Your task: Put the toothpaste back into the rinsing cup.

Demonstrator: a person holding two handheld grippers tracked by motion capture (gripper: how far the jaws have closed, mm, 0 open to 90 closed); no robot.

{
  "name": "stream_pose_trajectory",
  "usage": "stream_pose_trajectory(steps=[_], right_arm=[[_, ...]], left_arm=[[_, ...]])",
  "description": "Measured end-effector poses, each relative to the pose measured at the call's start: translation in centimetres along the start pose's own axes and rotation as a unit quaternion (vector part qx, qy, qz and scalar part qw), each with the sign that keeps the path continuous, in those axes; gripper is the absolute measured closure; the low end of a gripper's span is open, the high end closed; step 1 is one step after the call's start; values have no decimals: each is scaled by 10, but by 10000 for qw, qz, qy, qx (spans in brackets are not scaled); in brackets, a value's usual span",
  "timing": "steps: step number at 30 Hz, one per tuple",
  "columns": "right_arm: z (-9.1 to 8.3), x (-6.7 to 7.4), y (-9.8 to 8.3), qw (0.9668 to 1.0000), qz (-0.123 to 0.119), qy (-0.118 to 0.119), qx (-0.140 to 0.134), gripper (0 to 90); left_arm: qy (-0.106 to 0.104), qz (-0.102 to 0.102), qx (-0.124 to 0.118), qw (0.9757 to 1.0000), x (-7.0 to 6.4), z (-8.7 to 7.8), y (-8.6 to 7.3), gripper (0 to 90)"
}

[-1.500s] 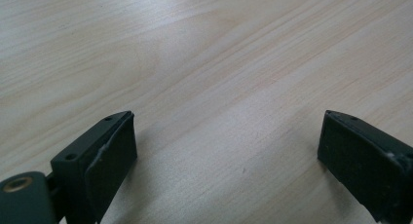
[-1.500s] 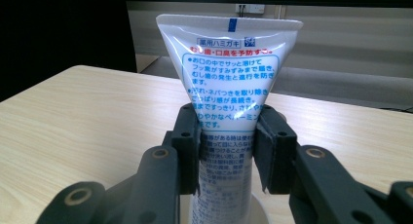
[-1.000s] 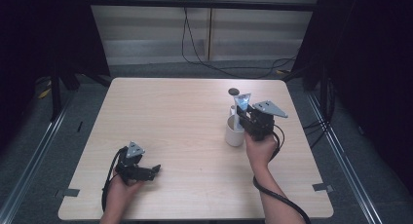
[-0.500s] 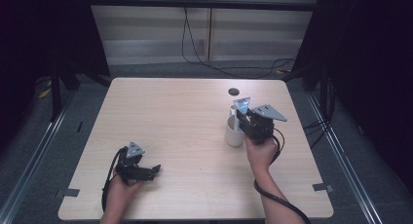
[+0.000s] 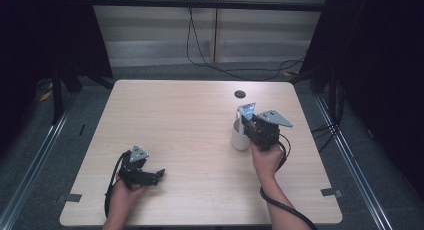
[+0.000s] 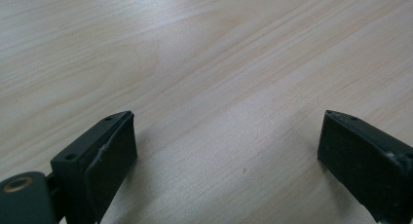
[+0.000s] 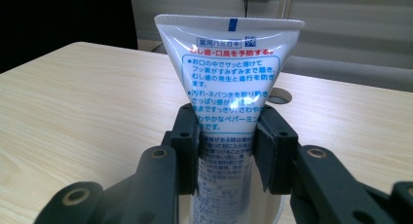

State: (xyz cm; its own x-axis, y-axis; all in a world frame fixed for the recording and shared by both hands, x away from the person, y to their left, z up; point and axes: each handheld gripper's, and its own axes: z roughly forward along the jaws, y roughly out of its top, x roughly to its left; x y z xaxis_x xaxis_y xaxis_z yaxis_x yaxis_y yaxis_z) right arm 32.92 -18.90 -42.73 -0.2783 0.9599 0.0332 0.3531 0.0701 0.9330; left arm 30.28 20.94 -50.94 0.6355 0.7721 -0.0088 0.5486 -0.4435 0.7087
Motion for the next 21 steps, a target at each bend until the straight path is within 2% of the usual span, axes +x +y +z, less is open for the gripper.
stream_pose_trajectory(steps=[21], right_arm=[[1, 1, -11, 9999, 25, 75, 86, 645]], left_arm=[[0, 0, 1, 10000, 0, 0, 0, 69]])
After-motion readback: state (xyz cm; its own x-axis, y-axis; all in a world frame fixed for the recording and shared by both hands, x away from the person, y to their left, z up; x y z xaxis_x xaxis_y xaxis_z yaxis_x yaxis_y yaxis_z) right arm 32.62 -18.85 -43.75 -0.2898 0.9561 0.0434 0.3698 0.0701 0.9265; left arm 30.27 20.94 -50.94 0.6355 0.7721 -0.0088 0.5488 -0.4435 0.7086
